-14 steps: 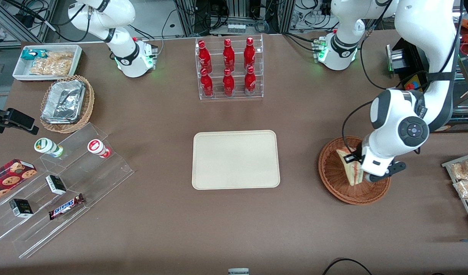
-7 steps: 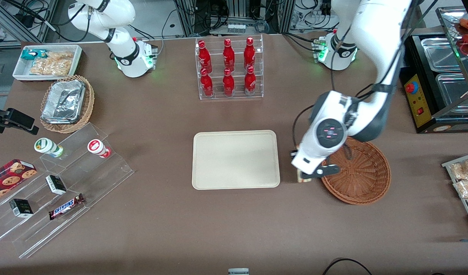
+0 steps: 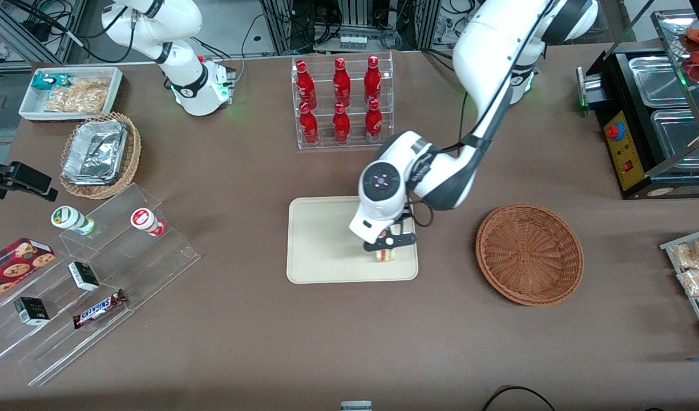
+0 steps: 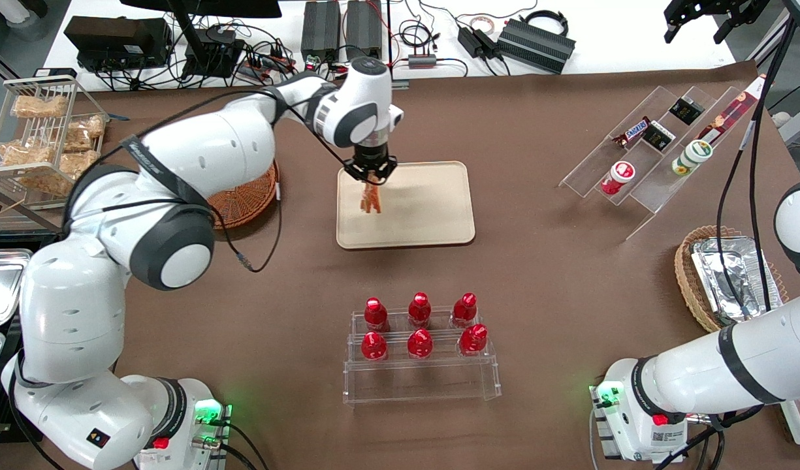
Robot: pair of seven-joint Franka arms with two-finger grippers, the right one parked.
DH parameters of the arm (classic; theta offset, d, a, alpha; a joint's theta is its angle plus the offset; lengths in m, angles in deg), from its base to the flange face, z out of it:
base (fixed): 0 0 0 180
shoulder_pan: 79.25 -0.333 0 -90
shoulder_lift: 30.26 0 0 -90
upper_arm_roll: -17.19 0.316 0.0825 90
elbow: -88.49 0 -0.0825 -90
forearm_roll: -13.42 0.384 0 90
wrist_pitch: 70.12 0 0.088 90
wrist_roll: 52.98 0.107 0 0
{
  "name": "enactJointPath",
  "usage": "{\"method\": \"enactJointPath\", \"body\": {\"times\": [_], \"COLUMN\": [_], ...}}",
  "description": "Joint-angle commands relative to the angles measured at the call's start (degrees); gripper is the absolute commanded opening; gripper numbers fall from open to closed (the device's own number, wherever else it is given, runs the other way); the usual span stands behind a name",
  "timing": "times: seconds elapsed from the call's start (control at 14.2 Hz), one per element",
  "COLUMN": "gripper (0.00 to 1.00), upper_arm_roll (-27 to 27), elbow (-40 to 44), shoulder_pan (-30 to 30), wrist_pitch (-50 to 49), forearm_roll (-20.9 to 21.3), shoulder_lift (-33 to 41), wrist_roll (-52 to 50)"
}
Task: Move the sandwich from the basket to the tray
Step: 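Lift the sandwich and carry it with the left gripper toward the tray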
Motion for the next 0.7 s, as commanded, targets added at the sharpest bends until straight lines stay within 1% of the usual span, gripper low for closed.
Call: {"method": "enactJointPath", "body": {"times": [0.0, 0.28, 0.49, 0.56, 0.63], "gripper": [0.00, 0.00, 0.00, 0.04, 0.11], "upper_arm_roll": [-0.50, -1.21, -1.29, -1.29, -1.29], "elbow": [3.34, 3.60, 3.25, 3.25, 3.34], "shoulder_pan": [1.53, 2.32, 2.41, 2.41, 2.41], "wrist_pitch": [5.13, 6.57, 8.06, 8.06, 8.06], "forearm_roll": [0.42, 0.33, -1.42, -2.47, -3.62], "shoulder_lift": [-3.80, -5.65, -6.27, -6.35, -6.27], "wrist_roll": [-2.67, -4.61, -4.79, -4.79, -4.35]}}
